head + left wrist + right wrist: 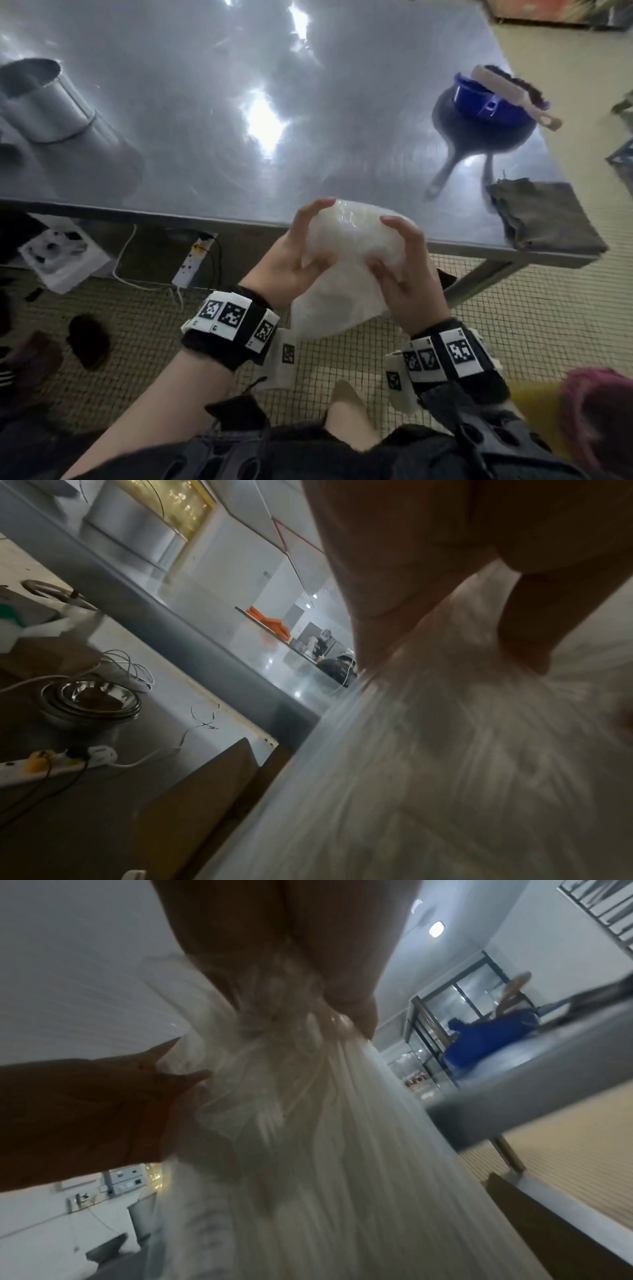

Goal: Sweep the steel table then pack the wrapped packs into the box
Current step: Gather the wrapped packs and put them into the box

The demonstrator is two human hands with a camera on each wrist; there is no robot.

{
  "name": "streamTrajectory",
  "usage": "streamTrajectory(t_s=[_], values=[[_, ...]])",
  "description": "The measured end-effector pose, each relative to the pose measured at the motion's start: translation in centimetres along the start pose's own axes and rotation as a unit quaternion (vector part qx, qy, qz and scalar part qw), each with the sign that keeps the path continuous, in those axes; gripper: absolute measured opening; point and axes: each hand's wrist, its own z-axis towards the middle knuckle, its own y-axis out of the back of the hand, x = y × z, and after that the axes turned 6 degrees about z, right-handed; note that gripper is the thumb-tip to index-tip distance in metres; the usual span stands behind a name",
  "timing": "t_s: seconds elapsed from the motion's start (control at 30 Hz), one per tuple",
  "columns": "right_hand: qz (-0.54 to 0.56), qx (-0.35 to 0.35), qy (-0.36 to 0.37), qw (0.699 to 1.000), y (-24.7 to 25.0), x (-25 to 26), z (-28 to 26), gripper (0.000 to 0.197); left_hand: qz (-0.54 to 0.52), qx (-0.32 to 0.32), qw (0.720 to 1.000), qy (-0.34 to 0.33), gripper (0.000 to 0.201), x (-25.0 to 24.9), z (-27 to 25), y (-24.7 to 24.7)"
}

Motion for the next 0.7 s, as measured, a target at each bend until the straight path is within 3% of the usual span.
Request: streamTrajectory(t_s=[0.1, 0.27, 0.43, 0.53, 0.6, 0.7], values=[[-0.030, -0.039, 0.000, 0.999, -2.3, -3.3, -2.8, 0.059, -0.001, 0.002, 1.000, 0.001, 0.074, 3.8, -0.6, -2.2], [-0.056, -0.081, 0.057, 0.994, -5.4, -10.0, -4.1, 0.041, 0.046, -0.051, 0.996, -0.057, 0.071, 11.0, 0.3, -5.9], [-0.080, -0.118, 0.153, 0.978, -7.7, -16.4, -2.8, 0.052, 0.074, -0.087, 0.984, -0.137, 0.064, 16.5, 2.8, -7.1], [-0.069, -0.146, 0.219, 0.962, -8.9, -19.3, -2.6, 0.050, 0.091, -0.099, 0.967, -0.218, 0.061, 19.0, 3.7, -7.8], [-0.064, -0.158, 0.264, 0.949, -9.5, -21.0, -2.8, 0.059, 0.092, -0.122, 0.950, -0.273, 0.061, 20.9, 4.0, -8.6], [-0.071, -0.147, 0.265, 0.950, -10.3, -24.8, -3.0, 0.065, 0.075, -0.125, 0.952, -0.270, 0.076, 24.6, 4.5, -10.6]])
